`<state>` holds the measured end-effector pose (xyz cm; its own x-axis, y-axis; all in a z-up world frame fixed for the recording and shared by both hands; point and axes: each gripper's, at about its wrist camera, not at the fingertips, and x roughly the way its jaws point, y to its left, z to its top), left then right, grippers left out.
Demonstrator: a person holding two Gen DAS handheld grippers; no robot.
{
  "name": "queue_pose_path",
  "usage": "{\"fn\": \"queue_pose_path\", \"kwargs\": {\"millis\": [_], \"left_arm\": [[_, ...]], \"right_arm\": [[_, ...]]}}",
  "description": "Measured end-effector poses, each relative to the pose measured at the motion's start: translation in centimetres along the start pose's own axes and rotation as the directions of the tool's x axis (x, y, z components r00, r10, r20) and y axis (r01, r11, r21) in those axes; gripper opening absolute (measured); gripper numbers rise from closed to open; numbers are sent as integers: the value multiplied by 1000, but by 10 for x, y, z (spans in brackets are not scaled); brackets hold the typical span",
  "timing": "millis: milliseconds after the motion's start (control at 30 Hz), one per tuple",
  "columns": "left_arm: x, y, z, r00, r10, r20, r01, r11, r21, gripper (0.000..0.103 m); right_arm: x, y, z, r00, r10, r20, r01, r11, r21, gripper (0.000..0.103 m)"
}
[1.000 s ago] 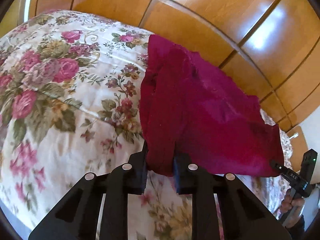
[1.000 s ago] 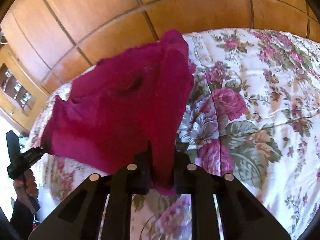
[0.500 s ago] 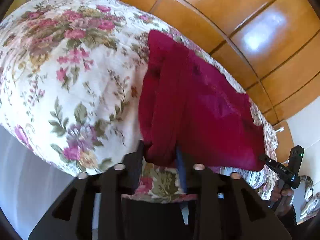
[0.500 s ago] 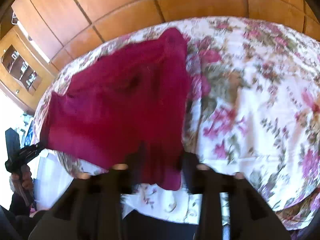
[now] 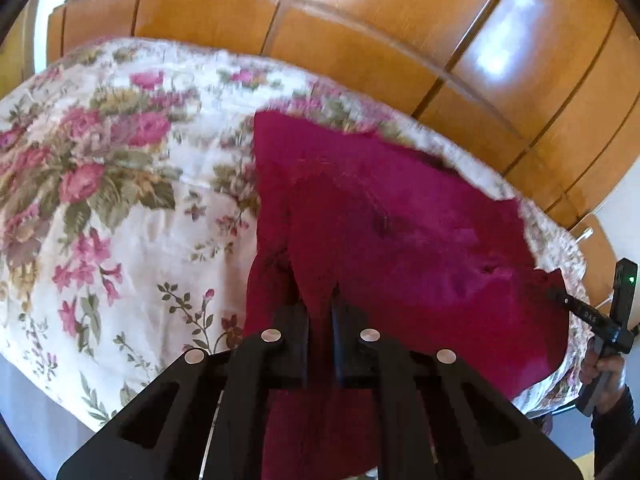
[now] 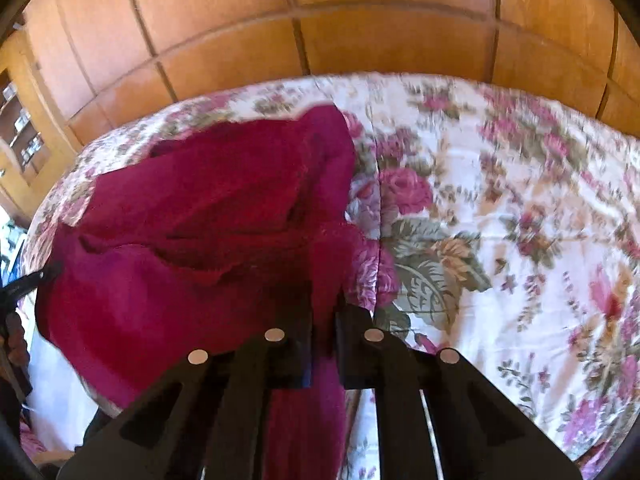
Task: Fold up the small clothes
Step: 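Lift the hem with both tools and fold it over toward the collar, then release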
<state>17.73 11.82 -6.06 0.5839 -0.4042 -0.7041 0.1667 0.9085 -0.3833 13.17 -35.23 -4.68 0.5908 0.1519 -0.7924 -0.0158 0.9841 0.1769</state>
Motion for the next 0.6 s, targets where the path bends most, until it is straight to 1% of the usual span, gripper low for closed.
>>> {"fn": "queue_pose_path", "kwargs": {"millis": [67, 133, 267, 300, 367, 433, 500, 533, 600], "left_arm": [[-15, 1, -1, 999, -18, 32, 19, 1000, -17, 7], [-33, 0, 0, 997, -35, 71, 37, 999, -25, 7], [-49, -8, 20, 989, -53, 141, 57, 998, -21, 7], [-50, -10, 27, 987, -53, 155, 56, 998, -16, 7], [-47, -13, 49, 982, -28, 186, 28, 1000, 6, 7], [-36, -13, 67, 981, -13, 194, 12, 1000, 6, 7], [-21, -10, 85, 981, 6, 194, -6, 1000, 1, 7], [-9, -8, 96, 983, 21, 185, -21, 1000, -3, 7], [12, -3, 109, 985, 48, 166, -46, 999, -18, 7]], "right_arm": [[-19, 4, 3, 999, 22, 29, -21, 1000, -14, 7], [-40, 8, 12, 995, 58, 76, -56, 998, -27, 7], [-49, 12, 48, 982, 106, 157, -106, 994, -7, 7], [-46, 13, 58, 979, 110, 170, -112, 994, 0, 7], [-32, 12, 80, 977, 104, 185, -108, 994, 15, 7], [-16, 7, 98, 978, 106, 181, -116, 992, 43, 7], [6, 1, 118, 981, 92, 173, -107, 991, 77, 7], [20, -3, 128, 983, 81, 164, -98, 990, 97, 7], [45, -9, 143, 988, 71, 137, -90, 987, 130, 7]]}}
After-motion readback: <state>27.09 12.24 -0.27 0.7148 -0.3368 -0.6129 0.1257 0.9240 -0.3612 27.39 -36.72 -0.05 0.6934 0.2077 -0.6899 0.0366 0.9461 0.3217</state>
